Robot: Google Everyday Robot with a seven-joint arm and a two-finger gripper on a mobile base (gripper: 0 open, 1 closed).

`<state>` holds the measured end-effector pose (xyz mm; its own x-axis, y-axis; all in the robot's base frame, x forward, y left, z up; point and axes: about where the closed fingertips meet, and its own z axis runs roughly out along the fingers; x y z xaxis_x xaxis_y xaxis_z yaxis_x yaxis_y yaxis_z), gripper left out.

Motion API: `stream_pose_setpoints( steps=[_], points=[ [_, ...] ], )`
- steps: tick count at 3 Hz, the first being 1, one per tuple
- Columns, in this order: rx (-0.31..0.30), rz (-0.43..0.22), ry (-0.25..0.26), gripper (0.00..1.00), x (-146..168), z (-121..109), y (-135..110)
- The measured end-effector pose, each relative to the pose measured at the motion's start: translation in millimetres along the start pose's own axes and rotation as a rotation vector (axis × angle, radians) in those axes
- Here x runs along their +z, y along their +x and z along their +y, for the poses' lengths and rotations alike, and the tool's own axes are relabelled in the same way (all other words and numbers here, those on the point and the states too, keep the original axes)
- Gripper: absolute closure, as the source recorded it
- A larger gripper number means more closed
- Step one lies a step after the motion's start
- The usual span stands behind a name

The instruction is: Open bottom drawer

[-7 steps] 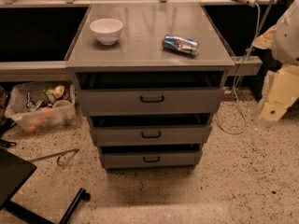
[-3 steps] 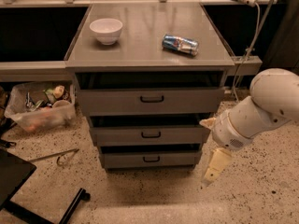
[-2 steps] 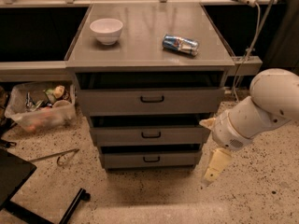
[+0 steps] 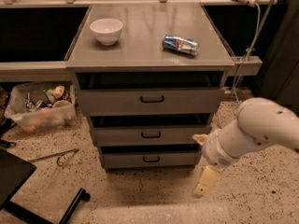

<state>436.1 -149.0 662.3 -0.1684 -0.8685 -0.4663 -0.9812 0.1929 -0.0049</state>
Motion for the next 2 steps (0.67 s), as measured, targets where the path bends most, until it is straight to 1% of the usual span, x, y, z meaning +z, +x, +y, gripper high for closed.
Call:
stream_pose_setpoints(
  steps=[1,2],
  points=[
    [0.006,0.005,0.025,0.0,63,-2,18],
    [0.019,0.058,0.052,0.0,124,-4,42]
  ],
)
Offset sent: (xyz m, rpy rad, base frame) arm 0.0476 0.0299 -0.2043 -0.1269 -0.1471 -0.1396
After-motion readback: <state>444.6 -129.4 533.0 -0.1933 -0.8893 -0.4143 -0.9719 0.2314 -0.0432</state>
